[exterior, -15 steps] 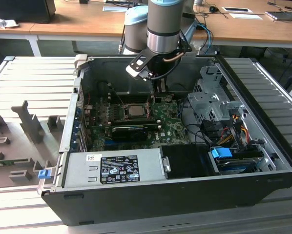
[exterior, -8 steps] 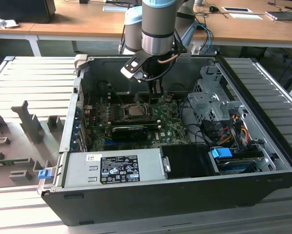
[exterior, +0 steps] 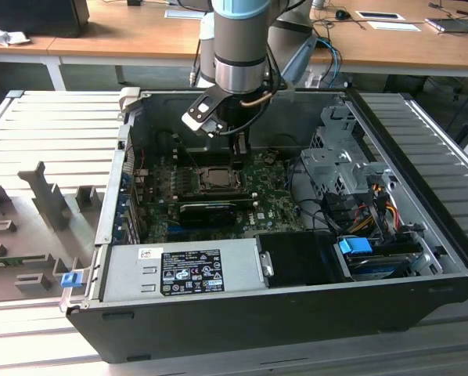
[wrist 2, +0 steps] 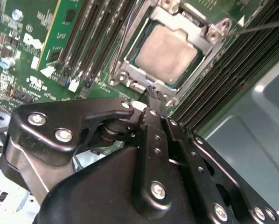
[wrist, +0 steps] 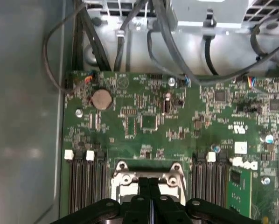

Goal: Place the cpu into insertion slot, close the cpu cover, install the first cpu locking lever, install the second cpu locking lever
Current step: 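Close the cpu cover, then install the first cpu locking lever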

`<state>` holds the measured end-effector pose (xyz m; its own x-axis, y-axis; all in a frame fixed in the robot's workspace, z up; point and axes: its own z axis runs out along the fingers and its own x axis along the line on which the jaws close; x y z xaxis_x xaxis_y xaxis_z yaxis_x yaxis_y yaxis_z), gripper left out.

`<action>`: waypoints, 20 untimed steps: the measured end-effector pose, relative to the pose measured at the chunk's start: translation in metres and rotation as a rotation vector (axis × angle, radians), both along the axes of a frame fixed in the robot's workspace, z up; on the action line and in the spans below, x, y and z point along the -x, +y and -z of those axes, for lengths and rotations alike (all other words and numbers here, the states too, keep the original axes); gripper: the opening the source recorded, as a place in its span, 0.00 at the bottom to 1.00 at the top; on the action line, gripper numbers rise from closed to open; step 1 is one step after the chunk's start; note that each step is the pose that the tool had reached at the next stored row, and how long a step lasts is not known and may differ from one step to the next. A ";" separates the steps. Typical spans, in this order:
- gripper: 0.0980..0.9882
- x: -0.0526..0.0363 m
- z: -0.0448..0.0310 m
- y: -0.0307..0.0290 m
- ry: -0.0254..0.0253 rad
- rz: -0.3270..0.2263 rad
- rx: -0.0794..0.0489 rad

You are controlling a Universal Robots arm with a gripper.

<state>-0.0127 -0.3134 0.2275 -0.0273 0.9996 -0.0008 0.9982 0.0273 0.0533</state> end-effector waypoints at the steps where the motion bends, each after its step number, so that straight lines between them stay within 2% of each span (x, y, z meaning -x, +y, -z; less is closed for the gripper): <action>1: 0.01 0.0033 0.0000 0.0000 0.0001 0.000 0.000; 6: 0.01 0.0193 0.0002 0.0000 0.0000 0.000 0.000; 9: 0.01 0.0248 0.0003 0.0000 0.0000 0.000 0.000; 15: 0.01 0.0296 0.0003 0.0000 0.0000 0.000 0.000; 20: 0.01 0.0299 -0.0019 0.0000 0.0001 0.000 0.000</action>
